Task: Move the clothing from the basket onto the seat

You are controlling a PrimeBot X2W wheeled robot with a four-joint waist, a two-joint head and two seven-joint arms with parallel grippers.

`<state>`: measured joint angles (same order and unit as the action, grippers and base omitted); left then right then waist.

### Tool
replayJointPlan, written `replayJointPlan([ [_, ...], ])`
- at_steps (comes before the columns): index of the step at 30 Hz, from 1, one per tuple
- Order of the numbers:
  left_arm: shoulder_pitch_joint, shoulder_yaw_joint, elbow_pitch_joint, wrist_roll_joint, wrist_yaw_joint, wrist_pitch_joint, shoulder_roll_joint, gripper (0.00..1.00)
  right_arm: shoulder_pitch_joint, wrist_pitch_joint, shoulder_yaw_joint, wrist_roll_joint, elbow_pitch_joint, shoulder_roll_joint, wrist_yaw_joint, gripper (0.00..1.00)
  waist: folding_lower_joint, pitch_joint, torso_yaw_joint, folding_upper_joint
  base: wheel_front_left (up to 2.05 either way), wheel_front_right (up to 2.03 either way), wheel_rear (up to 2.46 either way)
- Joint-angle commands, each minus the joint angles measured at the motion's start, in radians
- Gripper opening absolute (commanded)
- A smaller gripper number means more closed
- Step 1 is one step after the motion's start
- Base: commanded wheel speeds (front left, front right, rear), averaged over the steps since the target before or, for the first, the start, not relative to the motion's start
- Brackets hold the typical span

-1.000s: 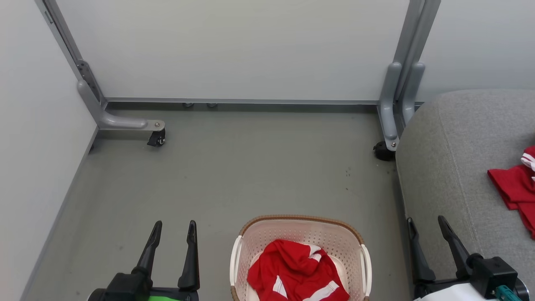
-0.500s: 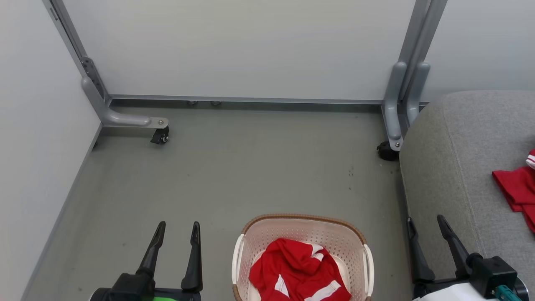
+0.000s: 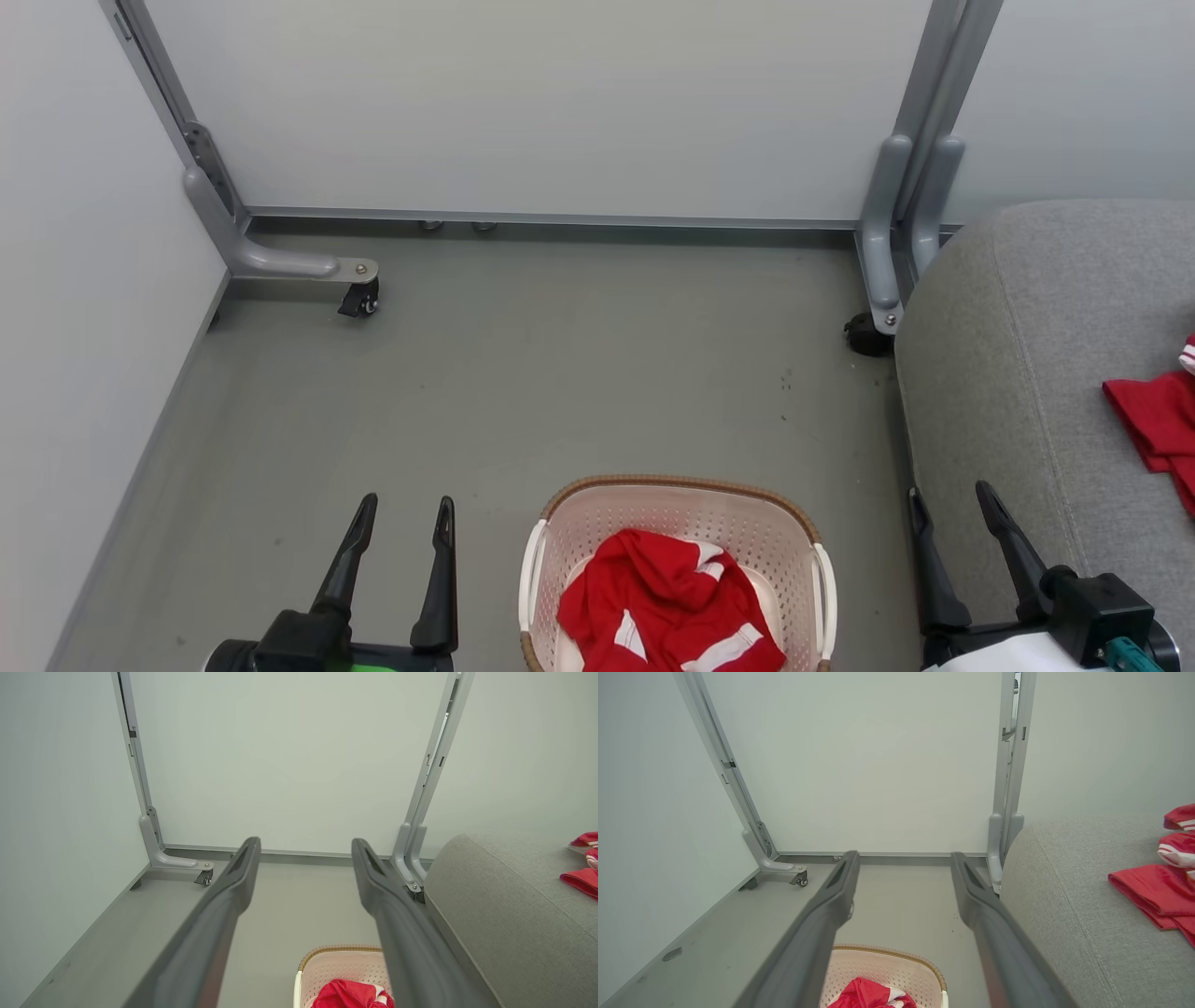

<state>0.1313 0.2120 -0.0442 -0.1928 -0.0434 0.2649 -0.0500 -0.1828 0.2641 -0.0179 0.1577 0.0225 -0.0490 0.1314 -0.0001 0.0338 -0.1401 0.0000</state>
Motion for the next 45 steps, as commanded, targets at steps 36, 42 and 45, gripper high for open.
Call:
replayJointPlan([
  [36,-0.202,0.002,-0.017,0.063,-0.060,-0.001,-0.001,1.00,0.198,0.000,0.074,0.041,-0.027,-0.002,-0.001,1.00,0.0001,-0.351,0.075,0.0000,0.00,0.00,0.00],
  [42,-0.327,0.011,-0.054,0.109,-0.081,-0.001,-0.002,1.00,0.317,0.000,0.123,0.059,-0.045,-0.003,-0.001,1.00,0.0001,-0.490,0.120,0.0000,0.00,0.00,0.00],
  [45,-0.407,0.054,-0.092,0.135,-0.088,-0.001,-0.025,1.00,0.367,0.000,0.155,0.094,-0.052,-0.002,-0.001,1.00,0.0001,-0.555,0.146,0.0000,0.00,0.00,0.00],
])
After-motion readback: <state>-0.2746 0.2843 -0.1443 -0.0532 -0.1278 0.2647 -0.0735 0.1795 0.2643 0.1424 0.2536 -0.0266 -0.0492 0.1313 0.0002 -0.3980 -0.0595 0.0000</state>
